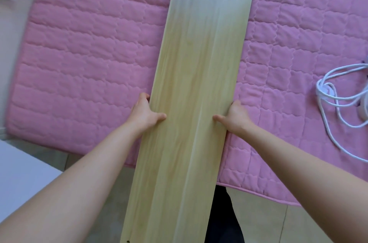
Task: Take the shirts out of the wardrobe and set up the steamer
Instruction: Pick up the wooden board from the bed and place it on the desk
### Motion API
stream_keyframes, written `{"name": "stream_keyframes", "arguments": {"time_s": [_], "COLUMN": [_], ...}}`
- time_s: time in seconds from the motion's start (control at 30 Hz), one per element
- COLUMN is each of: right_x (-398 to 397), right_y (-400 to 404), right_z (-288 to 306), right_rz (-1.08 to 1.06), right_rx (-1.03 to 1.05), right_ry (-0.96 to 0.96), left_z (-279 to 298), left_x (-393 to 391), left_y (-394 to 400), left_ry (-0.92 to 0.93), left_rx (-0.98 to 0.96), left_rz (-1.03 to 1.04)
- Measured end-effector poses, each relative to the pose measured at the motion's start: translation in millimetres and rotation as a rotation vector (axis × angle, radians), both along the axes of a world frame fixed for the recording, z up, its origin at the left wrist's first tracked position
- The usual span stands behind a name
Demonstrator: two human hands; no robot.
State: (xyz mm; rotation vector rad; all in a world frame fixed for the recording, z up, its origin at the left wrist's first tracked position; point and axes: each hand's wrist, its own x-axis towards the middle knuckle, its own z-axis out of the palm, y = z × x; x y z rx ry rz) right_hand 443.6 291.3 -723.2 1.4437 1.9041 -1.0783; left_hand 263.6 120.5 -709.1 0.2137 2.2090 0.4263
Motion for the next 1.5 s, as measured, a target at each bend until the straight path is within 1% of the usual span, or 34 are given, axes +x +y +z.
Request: {"name": "stream_keyframes", "arguments": {"time_s": [0.1,0.23,0.33,0.4,0.57,0.63,0.7,0.8,0.9,0.97,1.03,1.1,1.2,1.27,1.37,1.5], "right_x": [6,11,13,13,-4,-16,-29,-44,-56,-60,-61,-61,-60,-58,-54,-47], "right_y": [-2,3,9,12,18,19,21,26,29,32,32,30,27,30,39,55], "right_z": [5,14,30,49,107,122,132,140,139,138,135,133,136,138,138,140], "right_rz": [0.118,0.221,0.260,0.355,0.742,0.886,1.051,1.312,1.533,1.641,1.679,1.701,1.716,1.742,1.786,1.834], "right_rx": [0.027,0.000,0.014,0.070,0.314,0.397,0.475,0.573,0.638,0.639,0.630,0.651,0.680,0.712,0.763,0.797], "right_ry": [-0.005,-0.009,0.044,0.111,0.439,0.531,0.581,0.604,0.626,0.609,0.559,0.534,0.506,0.495,0.571,0.733], "left_z": [20,42,56,63,86,96,106,116,119,119,117,113,110,111,117,121], "left_x": [9,21,32,41,63,75,87,103,114,121,130,138,149,157,171,185], "left_y": [2,4,5,5,8,10,11,9,8,8,6,7,15,19,22,26], "left_ry": [0.057,0.112,0.131,0.136,0.238,0.283,0.278,0.190,0.187,0.181,0.139,0.119,0.186,0.252,0.365,0.491], "left_rx": [0.037,0.102,0.131,0.149,0.205,0.217,0.222,0.248,0.294,0.335,0.370,0.345,0.209,0.181,0.160,0.149], "left_rz": [-0.019,-0.014,-0.023,-0.017,-0.005,0.032,0.122,0.247,0.267,0.270,0.249,0.193,0.112,0.116,0.163,0.130]}}
